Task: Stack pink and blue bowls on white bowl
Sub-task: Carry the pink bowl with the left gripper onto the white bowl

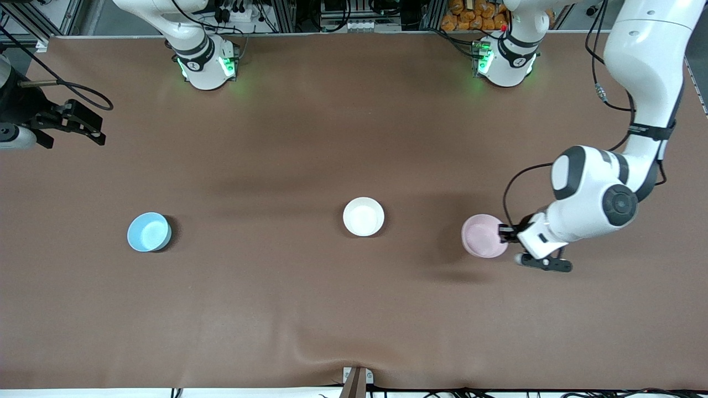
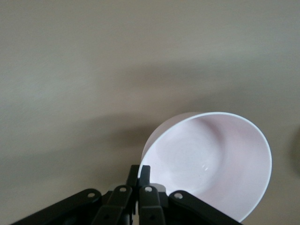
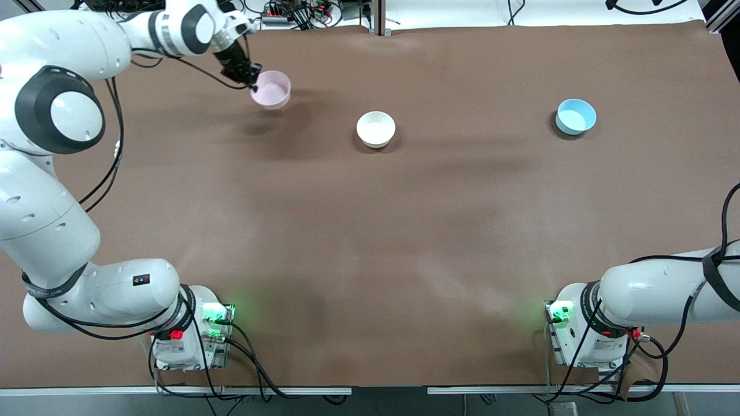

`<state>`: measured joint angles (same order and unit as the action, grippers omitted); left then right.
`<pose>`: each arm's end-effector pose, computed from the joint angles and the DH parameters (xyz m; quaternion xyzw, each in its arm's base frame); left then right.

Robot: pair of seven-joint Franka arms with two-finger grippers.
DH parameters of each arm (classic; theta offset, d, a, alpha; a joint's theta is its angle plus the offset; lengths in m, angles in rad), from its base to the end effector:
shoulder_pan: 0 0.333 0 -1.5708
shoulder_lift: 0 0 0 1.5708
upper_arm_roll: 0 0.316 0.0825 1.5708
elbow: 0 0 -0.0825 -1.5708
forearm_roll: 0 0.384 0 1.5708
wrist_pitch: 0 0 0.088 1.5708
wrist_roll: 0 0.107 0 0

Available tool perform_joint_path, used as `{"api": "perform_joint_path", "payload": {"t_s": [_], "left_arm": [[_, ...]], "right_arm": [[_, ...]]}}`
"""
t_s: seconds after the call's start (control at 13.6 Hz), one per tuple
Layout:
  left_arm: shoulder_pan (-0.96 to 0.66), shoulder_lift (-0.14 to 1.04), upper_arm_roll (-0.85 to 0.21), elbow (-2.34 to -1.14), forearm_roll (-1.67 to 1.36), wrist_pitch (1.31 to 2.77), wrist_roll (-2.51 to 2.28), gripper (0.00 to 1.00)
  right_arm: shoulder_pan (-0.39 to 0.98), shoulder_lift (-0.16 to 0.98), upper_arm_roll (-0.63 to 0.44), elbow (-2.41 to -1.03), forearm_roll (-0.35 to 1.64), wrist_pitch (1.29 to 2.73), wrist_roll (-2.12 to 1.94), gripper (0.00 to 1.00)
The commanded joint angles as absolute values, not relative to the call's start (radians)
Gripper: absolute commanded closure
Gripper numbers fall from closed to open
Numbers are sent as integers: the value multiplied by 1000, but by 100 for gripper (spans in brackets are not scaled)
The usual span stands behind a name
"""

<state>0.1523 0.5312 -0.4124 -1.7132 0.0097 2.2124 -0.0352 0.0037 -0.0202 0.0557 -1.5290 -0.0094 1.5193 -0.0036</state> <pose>0.6533 -0.1439 0.3044 0.9912 -0.0887 -0.0090 0.0978 0.5425 0.0316 0.6507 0.9995 0.0312 0.0054 0.0051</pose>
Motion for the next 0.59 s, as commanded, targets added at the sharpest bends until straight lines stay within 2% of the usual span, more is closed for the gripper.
{"api": "perform_joint_path", "payload": {"t_s": [0.0, 0.22, 0.51], "left_arm": [[31, 583, -407, -1611, 18, 2191, -211, 100], [-116, 656, -381, -1499, 20, 2192, -453, 100], [-242, 699, -373, -1453, 20, 2197, -670, 100]], "right_arm": [[-8, -21, 66, -1522, -8, 1514, 5, 0], [-11, -21, 66, -1523, -8, 1511, 2, 0], [-8, -21, 66, -1522, -8, 1513, 5, 0]]}}
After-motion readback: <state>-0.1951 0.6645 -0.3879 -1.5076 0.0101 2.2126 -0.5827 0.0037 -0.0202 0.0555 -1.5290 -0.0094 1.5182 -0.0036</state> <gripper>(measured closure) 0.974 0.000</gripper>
